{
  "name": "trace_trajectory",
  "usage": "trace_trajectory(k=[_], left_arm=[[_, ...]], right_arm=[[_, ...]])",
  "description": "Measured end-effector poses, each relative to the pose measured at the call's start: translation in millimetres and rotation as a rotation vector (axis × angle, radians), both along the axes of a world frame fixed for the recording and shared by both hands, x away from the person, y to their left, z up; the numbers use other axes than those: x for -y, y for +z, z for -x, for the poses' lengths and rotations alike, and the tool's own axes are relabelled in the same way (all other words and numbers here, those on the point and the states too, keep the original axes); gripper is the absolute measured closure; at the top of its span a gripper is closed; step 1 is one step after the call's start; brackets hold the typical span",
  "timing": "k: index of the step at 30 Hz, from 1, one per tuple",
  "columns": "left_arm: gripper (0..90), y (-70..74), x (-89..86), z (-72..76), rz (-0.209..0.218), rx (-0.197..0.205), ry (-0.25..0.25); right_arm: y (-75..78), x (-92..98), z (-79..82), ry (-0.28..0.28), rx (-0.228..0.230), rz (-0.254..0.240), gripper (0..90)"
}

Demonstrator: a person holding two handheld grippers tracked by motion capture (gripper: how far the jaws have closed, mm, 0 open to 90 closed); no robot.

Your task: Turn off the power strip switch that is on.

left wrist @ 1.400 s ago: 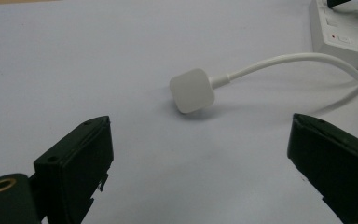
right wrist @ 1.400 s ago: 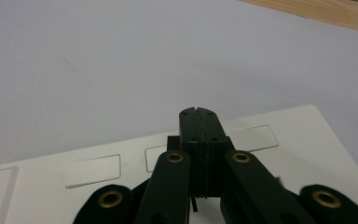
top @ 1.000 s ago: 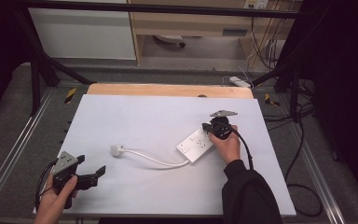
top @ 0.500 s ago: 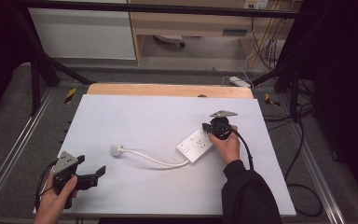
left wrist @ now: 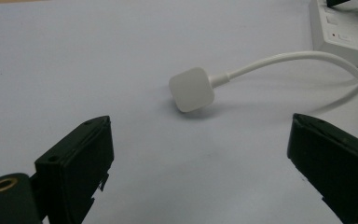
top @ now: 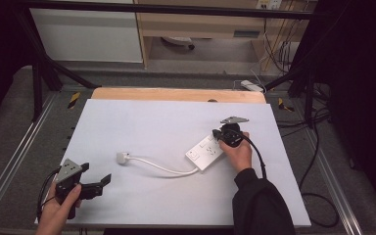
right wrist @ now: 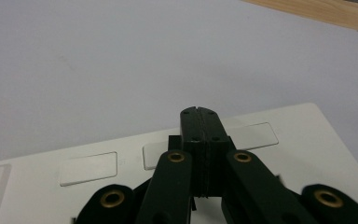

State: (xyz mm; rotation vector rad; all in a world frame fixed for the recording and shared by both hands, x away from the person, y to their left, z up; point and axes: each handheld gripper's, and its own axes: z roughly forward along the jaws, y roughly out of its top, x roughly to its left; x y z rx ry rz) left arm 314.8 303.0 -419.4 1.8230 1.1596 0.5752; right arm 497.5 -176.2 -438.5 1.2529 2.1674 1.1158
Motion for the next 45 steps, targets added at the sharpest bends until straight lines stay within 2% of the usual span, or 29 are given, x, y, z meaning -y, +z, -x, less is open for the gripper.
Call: trace_trajectory(k=[2, 9, 15, 19, 38, 45], left_arm=[[7.0, 0.2, -0.2, 0.2, 0.002, -0.001, 0.001], [7.0, 0.2, -0.2, 0.1, 0.002, -0.001, 0.001], [7.0, 0.3, -0.3, 0.2, 0.002, 0.000, 0.001], [7.0, 0.3, -0.3, 0.2, 0.001, 0.000, 0.001], [7.0, 0.4, -0.2, 0.3, 0.001, 0.000, 0.001], [7.0, 0.2, -0.3, 0.2, -0.002, -0.002, 0.002]], right_arm=[[0.5, 0.1, -0.2, -0.001, -0.007, -0.006, 90.0], [4.0, -2.0, 2.2, 0.013, 0.027, -0.023, 90.0], [7.8, -1.0, 2.9, 0.016, 0.034, -0.025, 90.0], [8.0, -0.1, 4.3, 0.012, 0.028, -0.048, 90.0], [13.2, -3.0, 6.3, 0.020, 0.033, -0.061, 90.0], [15.6, -1.7, 7.2, 0.016, 0.038, -0.083, 90.0]])
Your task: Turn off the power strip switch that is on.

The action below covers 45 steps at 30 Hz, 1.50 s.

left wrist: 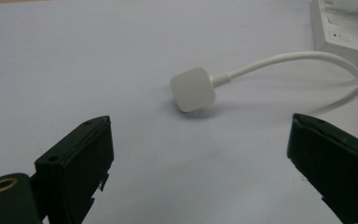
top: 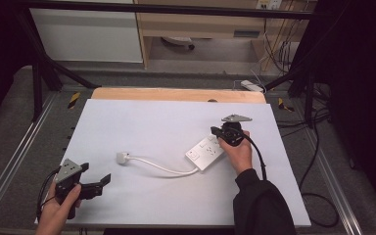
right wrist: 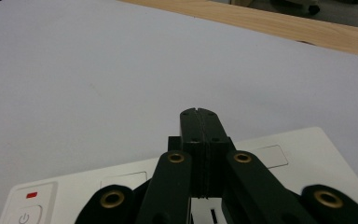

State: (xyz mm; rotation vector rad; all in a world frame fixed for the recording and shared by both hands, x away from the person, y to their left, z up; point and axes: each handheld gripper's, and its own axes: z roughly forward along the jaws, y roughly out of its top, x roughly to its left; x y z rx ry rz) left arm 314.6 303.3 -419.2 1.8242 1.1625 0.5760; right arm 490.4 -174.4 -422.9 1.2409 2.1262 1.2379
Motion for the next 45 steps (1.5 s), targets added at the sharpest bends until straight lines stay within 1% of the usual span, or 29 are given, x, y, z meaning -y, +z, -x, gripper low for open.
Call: trace_trajectory(k=[6, 12, 18, 20, 22, 24, 27, 29, 31, 38, 41, 45], left_arm=[[7.0, -0.1, 0.1, -0.1, 0.000, 0.000, 0.000], [7.0, -0.2, 0.3, -0.1, 0.000, -0.001, -0.001], [7.0, -0.3, 0.2, -0.3, 0.000, -0.002, 0.000], [7.0, -0.4, 0.3, -0.4, -0.001, -0.002, 0.000], [7.0, -0.3, 0.1, -0.3, 0.000, -0.001, 0.001], [7.0, -0.3, -0.1, -0.2, 0.001, -0.003, 0.001], [7.0, -0.3, 0.1, -0.2, -0.001, -0.001, 0.000], [7.0, -0.4, 0.2, -0.3, -0.001, -0.001, 0.000], [7.0, -0.3, 0.0, -0.2, 0.001, -0.002, 0.000], [7.0, -0.2, 0.1, -0.1, -0.001, 0.001, 0.000], [7.0, -0.2, 0.0, -0.1, -0.002, 0.001, 0.001], [7.0, -0.2, 0.0, 0.0, -0.003, 0.000, 0.000]], right_arm=[[3.7, 1.9, 0.8, -0.004, 0.009, -0.007, 85.8], [8.1, 2.0, 2.8, -0.001, 0.004, -0.025, 77.3], [11.6, 2.8, 4.5, 0.002, 0.008, -0.030, 69.5], [13.1, 3.8, 4.8, -0.010, 0.011, -0.037, 63.7], [13.4, 4.5, 3.9, -0.018, 0.004, -0.040, 56.0], [13.8, 4.8, 3.7, -0.036, -0.009, -0.040, 50.2], [13.4, 5.0, 3.0, -0.043, -0.035, -0.046, 40.6], [13.1, 4.5, 3.0, -0.047, -0.046, -0.036, 37.0], [13.2, 4.0, 3.3, -0.044, -0.053, -0.040, 33.5], [16.0, 1.9, 4.2, -0.056, -0.051, -0.039, 13.8], [17.5, 1.5, 4.3, -0.060, -0.052, -0.042, 8.2], [19.1, 2.3, 4.6, -0.064, -0.045, -0.045, 5.9]])
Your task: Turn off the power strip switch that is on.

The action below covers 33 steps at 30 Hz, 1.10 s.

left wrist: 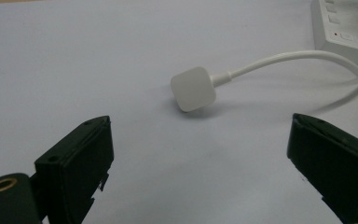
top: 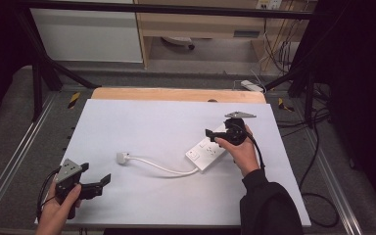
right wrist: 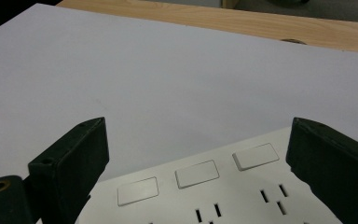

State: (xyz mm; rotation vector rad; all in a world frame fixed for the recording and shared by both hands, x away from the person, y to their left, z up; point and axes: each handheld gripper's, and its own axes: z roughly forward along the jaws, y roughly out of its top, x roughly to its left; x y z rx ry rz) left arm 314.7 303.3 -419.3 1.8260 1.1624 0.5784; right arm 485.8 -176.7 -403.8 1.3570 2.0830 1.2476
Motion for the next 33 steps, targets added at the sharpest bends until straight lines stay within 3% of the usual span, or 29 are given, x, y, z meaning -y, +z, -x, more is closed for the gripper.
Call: trace_trajectory(k=[11, 15, 33], left_arm=[[6.5, 0.1, -0.2, 0.1, 0.003, 0.002, 0.005], [6.5, 0.2, -0.2, 0.1, 0.003, 0.003, 0.005], [6.5, 0.0, 0.5, 0.2, -0.002, 0.000, 0.004]], right_arm=[[8.6, 7.7, 4.4, -0.015, 0.038, 0.010, 4.5], [14.8, 14.5, 7.7, -0.017, 0.056, -0.013, 4.5], [30.4, 49.9, 30.0, -0.047, 0.127, -0.011, 5.8]])
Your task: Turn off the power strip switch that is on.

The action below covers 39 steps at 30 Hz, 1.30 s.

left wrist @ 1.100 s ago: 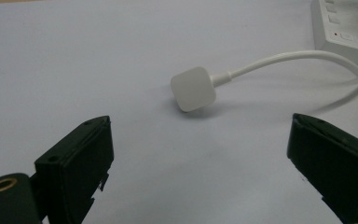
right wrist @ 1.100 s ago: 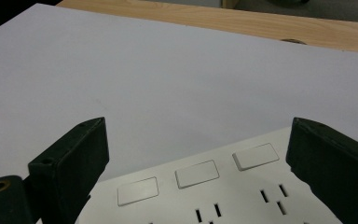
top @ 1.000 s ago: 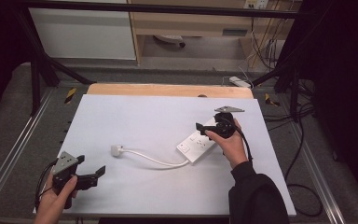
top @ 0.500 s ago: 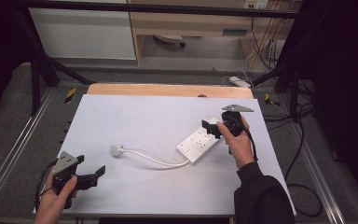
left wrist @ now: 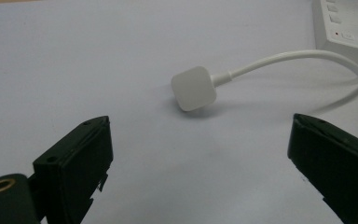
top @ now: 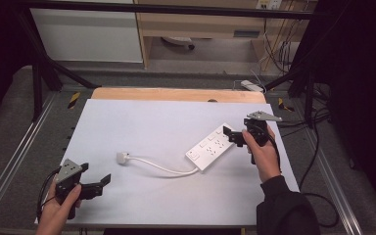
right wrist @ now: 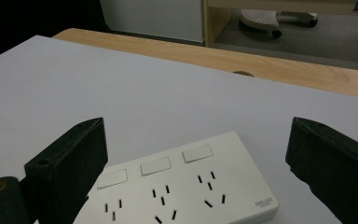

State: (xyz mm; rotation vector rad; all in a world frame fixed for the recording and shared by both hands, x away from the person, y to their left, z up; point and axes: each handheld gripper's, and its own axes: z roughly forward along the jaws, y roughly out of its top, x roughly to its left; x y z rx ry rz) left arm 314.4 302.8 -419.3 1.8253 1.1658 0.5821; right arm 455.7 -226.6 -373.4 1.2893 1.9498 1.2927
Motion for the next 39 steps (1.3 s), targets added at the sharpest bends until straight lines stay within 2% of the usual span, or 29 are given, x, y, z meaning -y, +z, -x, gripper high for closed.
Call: trace_trajectory(k=[6, 15, 23, 39], left_arm=[[6.5, 0.0, 0.2, 0.1, 0.000, 0.000, 0.000], [6.5, 0.0, -1.1, 0.2, 0.011, -0.002, 0.008], [6.5, 0.1, -1.1, 0.8, 0.011, -0.001, 0.011], [6.5, 0.0, -0.4, 1.2, 0.007, -0.002, 0.009]], right_arm=[[1.4, 12.4, 10.4, -0.006, 0.042, 0.012, 5.5], [-1.2, 35.2, 27.0, -0.019, 0.081, -0.013, 7.1], [-1.9, 49.5, 44.6, -0.030, 0.094, -0.016, 6.2], [-16.1, 70.7, 73.6, -0.080, 0.121, -0.026, 4.4]])
